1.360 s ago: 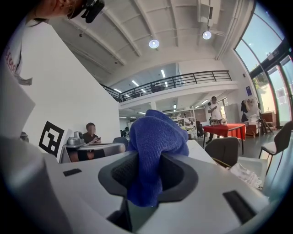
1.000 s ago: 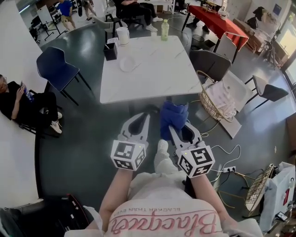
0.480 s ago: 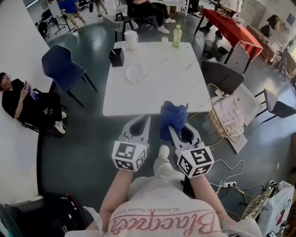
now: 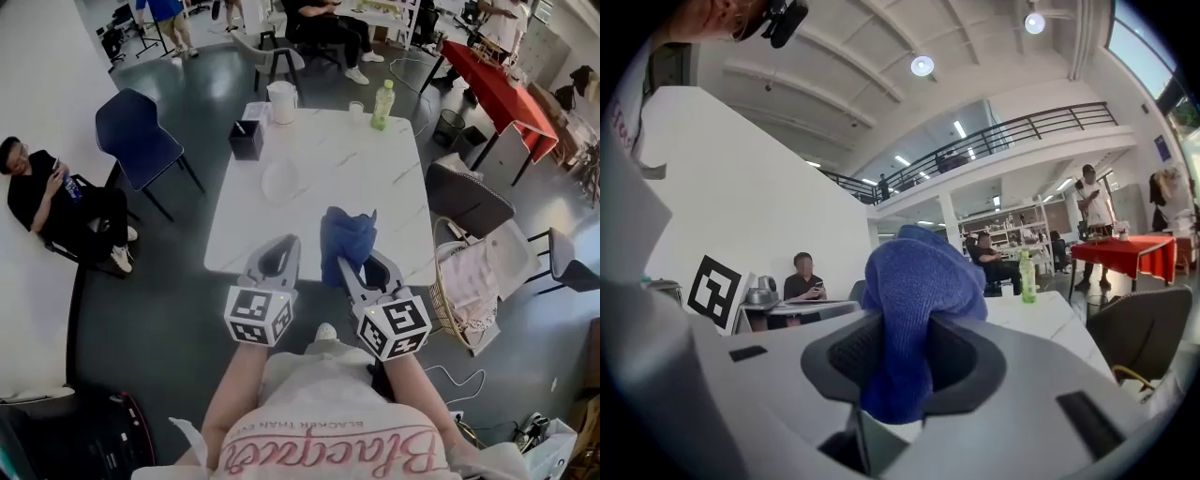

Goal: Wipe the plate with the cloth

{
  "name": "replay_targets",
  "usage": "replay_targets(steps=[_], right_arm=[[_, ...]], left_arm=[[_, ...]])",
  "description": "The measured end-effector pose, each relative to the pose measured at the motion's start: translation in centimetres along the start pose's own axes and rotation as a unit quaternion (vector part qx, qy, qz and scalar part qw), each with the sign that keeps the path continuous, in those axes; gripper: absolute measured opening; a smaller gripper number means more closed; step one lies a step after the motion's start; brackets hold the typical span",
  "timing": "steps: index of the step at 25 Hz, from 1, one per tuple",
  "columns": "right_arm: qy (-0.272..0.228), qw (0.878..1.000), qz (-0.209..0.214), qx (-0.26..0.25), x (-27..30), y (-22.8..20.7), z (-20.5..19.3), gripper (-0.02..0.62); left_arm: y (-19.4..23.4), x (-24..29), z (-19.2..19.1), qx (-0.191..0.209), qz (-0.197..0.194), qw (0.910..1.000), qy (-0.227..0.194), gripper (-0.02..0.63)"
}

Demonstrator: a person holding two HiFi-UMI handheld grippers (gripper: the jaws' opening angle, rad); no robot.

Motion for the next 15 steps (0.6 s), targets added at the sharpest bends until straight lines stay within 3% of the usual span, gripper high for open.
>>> replay_targets(steps=[12, 15], right_arm=[[0.01, 1.0, 0.007, 0.005, 7.1, -6.5, 2.6, 0.104], [0.028, 0.999, 0.011, 0.021, 8.4, -7.1, 1.5, 0.104]], left_arm=[[4.0, 8.2, -1.1, -0.014, 0.041, 0.9985, 0.034, 0.022], [4.8, 8.6, -2.3, -0.019, 0.05, 0.9975, 0.045, 0.111]])
Point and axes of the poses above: the fingertips, and each gripper's own axes: x forward along the fingers, y to its left, z out of its top, the point moved 1 cm from there along -x, backward along the fingers, and after that the axes turned 11 degrees about x, right-handed, at the moved point
